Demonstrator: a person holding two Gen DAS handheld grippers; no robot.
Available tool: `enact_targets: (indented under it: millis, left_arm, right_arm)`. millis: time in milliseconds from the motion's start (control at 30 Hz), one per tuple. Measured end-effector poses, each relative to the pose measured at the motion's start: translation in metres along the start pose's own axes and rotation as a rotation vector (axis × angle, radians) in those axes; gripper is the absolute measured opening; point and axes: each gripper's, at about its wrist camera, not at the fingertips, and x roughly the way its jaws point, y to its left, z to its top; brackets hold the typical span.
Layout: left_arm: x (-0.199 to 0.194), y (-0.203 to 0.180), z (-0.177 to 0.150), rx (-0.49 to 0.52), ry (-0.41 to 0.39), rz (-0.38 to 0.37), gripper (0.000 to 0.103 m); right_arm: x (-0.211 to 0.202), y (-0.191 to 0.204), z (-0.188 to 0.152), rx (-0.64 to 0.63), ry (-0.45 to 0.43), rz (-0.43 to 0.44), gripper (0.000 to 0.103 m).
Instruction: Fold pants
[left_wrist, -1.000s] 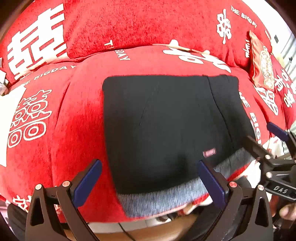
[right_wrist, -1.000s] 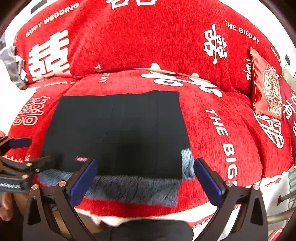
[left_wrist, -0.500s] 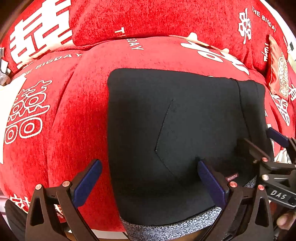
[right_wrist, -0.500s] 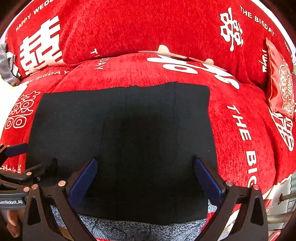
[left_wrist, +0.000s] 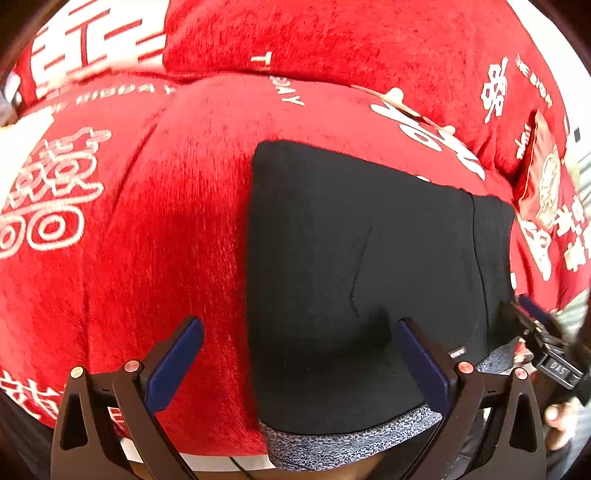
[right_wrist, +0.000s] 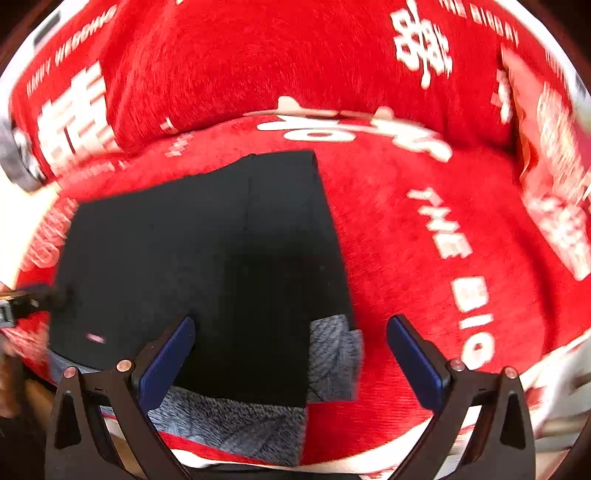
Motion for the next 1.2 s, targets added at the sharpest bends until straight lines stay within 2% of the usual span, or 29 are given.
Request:
enact_targets:
  millis: [100, 167, 200, 267, 367, 400, 433, 500, 533, 633, 700, 833, 1000, 1200]
  left_arm:
    - [0.02, 0.0, 0.001, 0.012, 0.086, -0.069, 0.103]
    - [0.028, 0.001, 0.001, -0.019, 0.092, -0.105, 0.103]
    - [0.029, -0.002, 0.002, -0.015, 0.083, -0.102, 0.103]
    - [0.031, -0.015, 0.005, 0.034, 0.079, -0.092, 0.103]
    - [0.032, -0.025, 0.008, 0.055, 0.074, -0.073, 0.097]
    - [0.027, -0.025, 0.008, 0.069, 0.069, -0.078, 0.088]
    - [0.022, -0.026, 0.008, 0.081, 0.061, -0.085, 0.075]
    - [0.011, -0.025, 0.007, 0.101, 0.05, -0.085, 0.061]
    - [0.006, -0.025, 0.008, 0.106, 0.048, -0.084, 0.056]
    - [-0.002, -0.026, 0.009, 0.107, 0.044, -0.069, 0.047]
    - [-0.018, -0.034, 0.008, 0.146, 0.009, -0.047, 0.044]
    - [-0.048, -0.034, 0.011, 0.179, -0.06, -0.022, 0.044]
    - [-0.075, 0.005, 0.031, 0.103, -0.092, -0.047, 0.044]
    - [-0.086, 0.049, 0.046, 0.041, -0.118, 0.015, 0.044]
  right_arm:
    - [0.021, -0.01, 0.0, 0.033, 0.036, 0.117, 0.103]
    - [0.04, -0.021, 0.001, 0.117, 0.091, 0.262, 0.103]
    - [0.046, -0.024, 0.0, 0.153, 0.109, 0.306, 0.103]
    - [0.046, -0.022, 0.001, 0.144, 0.077, 0.33, 0.103]
    - [0.047, -0.008, 0.001, 0.105, 0.081, 0.313, 0.103]
    - [0.046, -0.003, 0.0, 0.09, 0.08, 0.3, 0.1]
    - [0.043, 0.002, -0.002, 0.079, 0.074, 0.292, 0.094]
    - [0.03, 0.012, -0.004, 0.063, 0.04, 0.291, 0.086]
    - [0.025, 0.017, -0.005, 0.053, 0.03, 0.29, 0.078]
    - [0.01, 0.029, -0.003, 0.025, 0.012, 0.271, 0.065]
    - [-0.003, 0.04, 0.0, 0.003, -0.001, 0.244, 0.059]
    - [-0.029, 0.065, 0.005, -0.042, -0.043, 0.243, 0.058]
    - [-0.043, 0.097, 0.023, -0.07, -0.072, 0.289, 0.057]
    - [-0.027, 0.148, 0.052, -0.113, -0.048, 0.332, 0.057]
